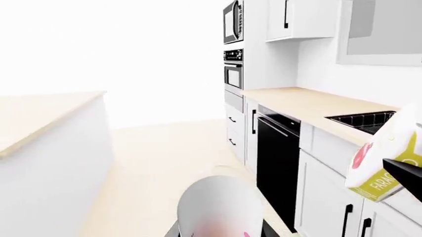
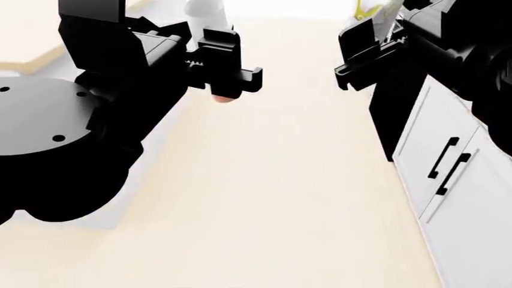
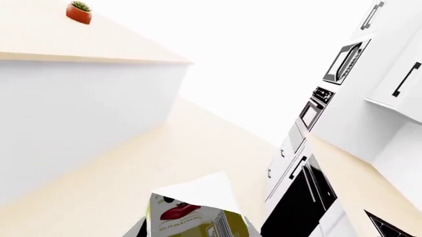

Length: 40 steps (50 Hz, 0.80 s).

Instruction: Move the drinks to the dining counter.

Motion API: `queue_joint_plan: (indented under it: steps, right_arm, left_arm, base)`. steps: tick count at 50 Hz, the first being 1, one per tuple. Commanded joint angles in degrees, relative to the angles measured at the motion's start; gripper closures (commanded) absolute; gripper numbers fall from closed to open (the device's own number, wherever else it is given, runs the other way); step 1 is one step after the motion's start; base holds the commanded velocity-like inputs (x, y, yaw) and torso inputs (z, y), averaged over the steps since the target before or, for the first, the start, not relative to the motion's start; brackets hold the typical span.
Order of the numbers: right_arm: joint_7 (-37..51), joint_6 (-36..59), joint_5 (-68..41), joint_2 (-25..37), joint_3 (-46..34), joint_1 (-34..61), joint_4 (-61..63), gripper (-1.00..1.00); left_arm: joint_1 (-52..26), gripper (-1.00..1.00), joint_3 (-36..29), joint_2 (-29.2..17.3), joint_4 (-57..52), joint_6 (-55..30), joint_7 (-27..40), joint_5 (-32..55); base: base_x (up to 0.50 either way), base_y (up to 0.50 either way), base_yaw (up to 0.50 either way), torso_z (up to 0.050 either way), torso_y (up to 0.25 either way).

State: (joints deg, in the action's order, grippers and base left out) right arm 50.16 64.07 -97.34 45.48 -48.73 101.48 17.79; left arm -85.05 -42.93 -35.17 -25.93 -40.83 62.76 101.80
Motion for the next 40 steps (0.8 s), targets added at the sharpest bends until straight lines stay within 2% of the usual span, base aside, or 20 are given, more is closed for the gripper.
queue_joint_plan:
  steps: [1, 40]
  right_arm:
    - [0.0, 0.48, 1.77, -0.05, 0.59, 0.66, -0.01, 1.0]
    - [-0.45, 0.31, 2.16, -0.25, 0.05, 0.7, -0.31, 1.0]
  left_arm:
    - [-0.6, 1.0, 0.7, -0.12, 0.13, 0.55, 0.29, -0.43]
    - [-0.55, 1.0, 0.3, -0.06, 0.35, 0.72, -0.11, -0.7]
  base:
    - [0.0, 0.0, 0.5, 0.0, 0.0]
    - [0.0, 0.0, 0.5, 0.001, 0.001]
